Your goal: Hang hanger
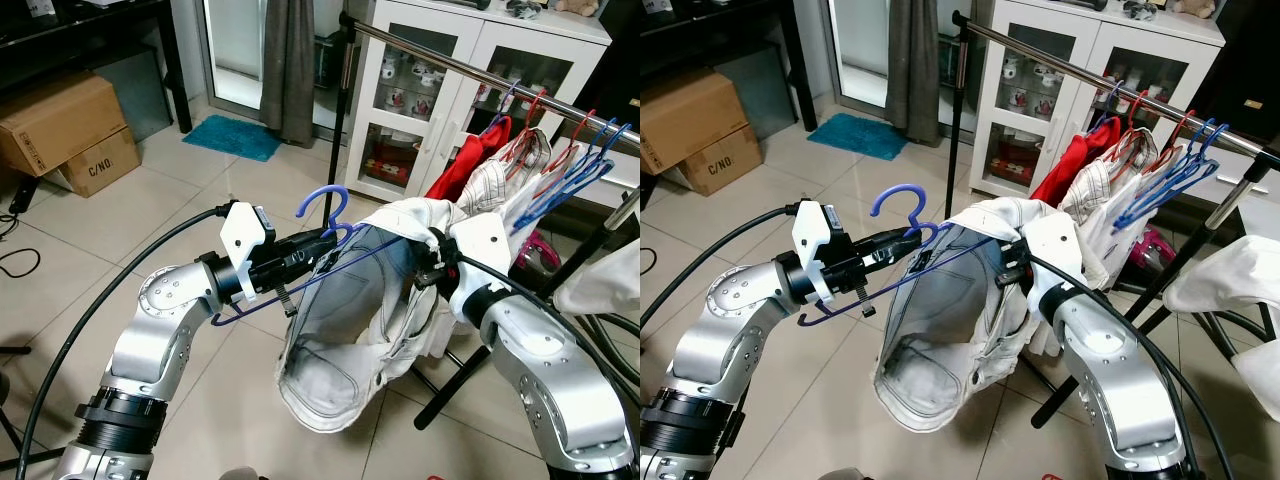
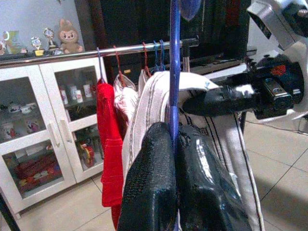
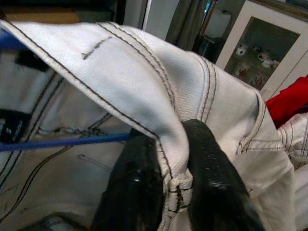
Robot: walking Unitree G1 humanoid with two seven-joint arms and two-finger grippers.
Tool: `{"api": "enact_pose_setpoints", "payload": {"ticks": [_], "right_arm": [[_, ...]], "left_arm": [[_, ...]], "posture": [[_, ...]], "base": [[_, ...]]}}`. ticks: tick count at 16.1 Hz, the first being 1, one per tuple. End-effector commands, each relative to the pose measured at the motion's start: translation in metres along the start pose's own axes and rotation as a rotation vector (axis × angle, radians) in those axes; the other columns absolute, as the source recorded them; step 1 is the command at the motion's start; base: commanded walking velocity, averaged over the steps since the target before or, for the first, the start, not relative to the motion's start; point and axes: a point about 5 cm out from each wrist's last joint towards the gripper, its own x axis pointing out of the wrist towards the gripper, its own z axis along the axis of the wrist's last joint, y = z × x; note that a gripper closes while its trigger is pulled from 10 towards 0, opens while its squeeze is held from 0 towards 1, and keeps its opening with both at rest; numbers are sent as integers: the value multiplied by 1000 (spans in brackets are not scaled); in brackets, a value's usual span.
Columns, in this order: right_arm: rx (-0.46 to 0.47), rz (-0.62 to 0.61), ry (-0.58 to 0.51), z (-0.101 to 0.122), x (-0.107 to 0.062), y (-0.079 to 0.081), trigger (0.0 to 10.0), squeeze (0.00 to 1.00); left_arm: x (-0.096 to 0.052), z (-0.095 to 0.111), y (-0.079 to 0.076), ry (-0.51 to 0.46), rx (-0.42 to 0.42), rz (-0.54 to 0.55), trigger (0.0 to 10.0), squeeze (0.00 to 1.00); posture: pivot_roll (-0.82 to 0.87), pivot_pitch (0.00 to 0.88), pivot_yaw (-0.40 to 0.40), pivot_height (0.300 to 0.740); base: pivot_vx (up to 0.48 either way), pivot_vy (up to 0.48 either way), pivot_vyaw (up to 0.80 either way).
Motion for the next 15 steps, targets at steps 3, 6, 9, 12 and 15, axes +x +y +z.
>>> {"api": "enact_pose_setpoints", "payload": {"ticks": [3,6,9,12,15], "right_arm": [[-1,-23,-32,6,1,-7,0,0],[-4,-28,-40,9,2,-11,0,0],[-9,-53,-67,18,6,-24,0,0],[-28,-81,-66,21,11,-38,0,0],[-39,-126,-36,18,13,-52,0,0]], "left_arm": [[2,11,-1,-50,43,-13,0,0],[1,9,-3,-34,29,-28,0,0],[-4,1,-12,27,-11,-106,0,0],[-9,1,-26,63,-33,-207,0,0],[-15,7,-36,61,-31,-234,0,0]], "posture": [[30,0,-82,740],[31,0,-84,740],[32,0,-85,740],[31,0,-85,740],[32,0,-89,740]], "base": [[0,0,0],[0,0,0],[0,0,0],[0,0,0],[0,0,0]]}}
